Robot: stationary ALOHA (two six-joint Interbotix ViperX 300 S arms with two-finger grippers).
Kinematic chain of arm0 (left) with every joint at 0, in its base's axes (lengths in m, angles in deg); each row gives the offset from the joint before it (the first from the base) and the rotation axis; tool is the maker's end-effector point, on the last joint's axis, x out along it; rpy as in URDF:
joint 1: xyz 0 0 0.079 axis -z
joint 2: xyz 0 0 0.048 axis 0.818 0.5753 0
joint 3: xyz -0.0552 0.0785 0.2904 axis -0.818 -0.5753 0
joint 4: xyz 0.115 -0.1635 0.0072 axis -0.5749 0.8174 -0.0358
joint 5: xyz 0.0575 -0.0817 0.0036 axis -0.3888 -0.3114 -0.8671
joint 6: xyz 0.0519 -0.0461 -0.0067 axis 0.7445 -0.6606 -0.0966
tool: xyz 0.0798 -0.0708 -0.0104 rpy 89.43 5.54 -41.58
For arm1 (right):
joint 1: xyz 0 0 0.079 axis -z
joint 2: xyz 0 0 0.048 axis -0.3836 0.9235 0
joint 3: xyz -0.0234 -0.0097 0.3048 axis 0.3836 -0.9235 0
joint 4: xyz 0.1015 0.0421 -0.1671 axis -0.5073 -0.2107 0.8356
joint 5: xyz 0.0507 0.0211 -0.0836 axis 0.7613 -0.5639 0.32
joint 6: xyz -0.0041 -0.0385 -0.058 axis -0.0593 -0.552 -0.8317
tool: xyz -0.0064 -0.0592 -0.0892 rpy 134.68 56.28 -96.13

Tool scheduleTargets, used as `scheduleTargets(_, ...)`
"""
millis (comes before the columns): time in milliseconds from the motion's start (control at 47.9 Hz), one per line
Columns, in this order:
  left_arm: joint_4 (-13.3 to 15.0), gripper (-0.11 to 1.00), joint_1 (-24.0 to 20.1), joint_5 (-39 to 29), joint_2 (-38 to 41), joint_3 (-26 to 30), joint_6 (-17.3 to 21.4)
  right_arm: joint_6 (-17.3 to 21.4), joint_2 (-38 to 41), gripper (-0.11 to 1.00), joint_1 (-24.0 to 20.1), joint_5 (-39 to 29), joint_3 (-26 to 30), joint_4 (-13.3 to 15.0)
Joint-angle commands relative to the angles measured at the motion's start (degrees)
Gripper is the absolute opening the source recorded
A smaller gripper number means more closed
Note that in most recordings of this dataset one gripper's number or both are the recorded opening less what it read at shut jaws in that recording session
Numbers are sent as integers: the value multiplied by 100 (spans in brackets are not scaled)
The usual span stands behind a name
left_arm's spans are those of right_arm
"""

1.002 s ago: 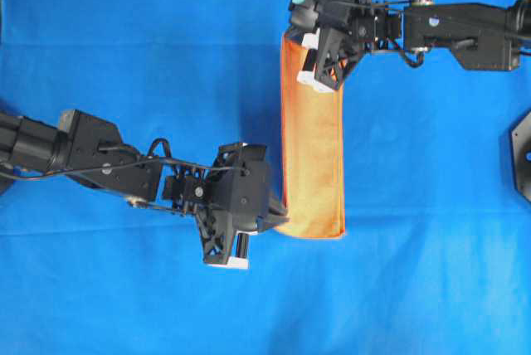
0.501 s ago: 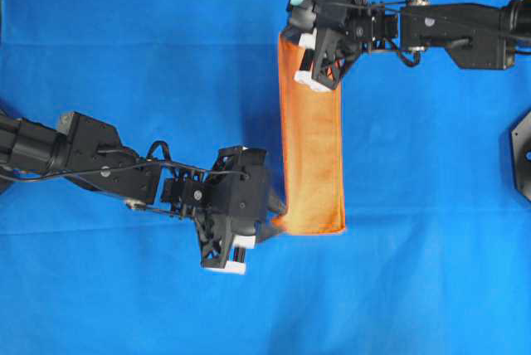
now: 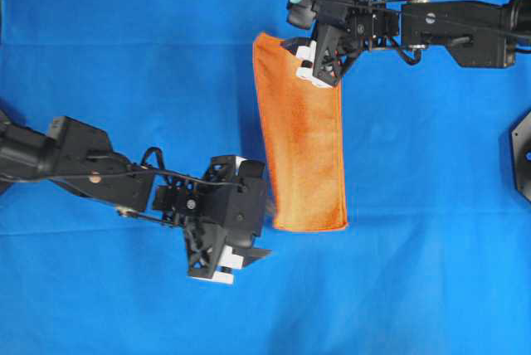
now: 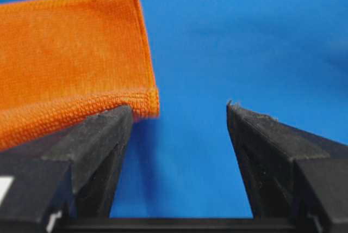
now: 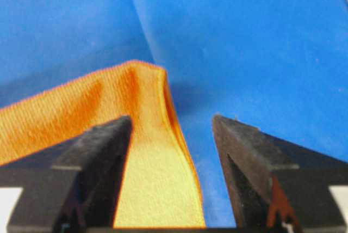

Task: Fold the orange towel.
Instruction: 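Rotate the towel vertical, left gripper near, right gripper far, lay it down, then open both grippers and retract them to the sides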

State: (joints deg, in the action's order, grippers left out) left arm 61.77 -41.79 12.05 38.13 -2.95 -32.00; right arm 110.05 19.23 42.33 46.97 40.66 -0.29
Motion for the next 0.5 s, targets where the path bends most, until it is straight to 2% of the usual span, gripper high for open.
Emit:
scheduleTargets(0,-9,62,35,-536,-466,9,-18,0,-308,62,-18,-53,-35,18)
scheduleTargets(104,-9,62,44,-1081,-835,-35,-18,9,-650,62,-35,-35,-264,18)
scheduleTargets(209,-9,62,35,-1213,-1248,-193,35,44,-1204,63,-88,9,-615,18)
scheduleTargets(355,-9,62,-114,-1002,-1775,-536,53,114,-2021,63,-237,158,-1169,-18)
scheduleTargets(480,-9,62,-378,-360,-2285,-1028,114,237,-2839,63,-422,413,-1740,-70)
